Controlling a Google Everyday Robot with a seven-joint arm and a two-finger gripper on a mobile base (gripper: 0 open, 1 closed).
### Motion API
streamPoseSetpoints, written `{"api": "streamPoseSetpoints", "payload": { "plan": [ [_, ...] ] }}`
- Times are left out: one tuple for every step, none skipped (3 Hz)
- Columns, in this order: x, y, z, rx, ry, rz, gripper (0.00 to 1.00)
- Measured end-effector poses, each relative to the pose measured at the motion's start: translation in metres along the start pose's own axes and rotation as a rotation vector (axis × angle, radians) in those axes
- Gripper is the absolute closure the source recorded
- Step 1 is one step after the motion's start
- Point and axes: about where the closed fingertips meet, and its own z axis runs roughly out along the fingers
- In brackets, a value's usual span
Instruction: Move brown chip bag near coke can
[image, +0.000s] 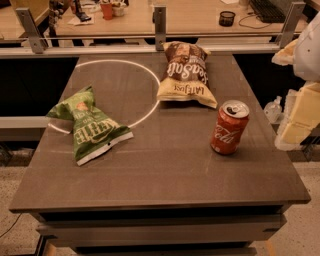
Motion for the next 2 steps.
{"api": "streamPoseSetpoints", "payload": {
  "plan": [
    [0.0000, 0.0000, 0.0000, 0.000, 0.000, 0.000, 0.00],
    [0.0004, -0.0080, -0.0020, 0.035, -0.004, 0.033, 0.00]
  ]
}}
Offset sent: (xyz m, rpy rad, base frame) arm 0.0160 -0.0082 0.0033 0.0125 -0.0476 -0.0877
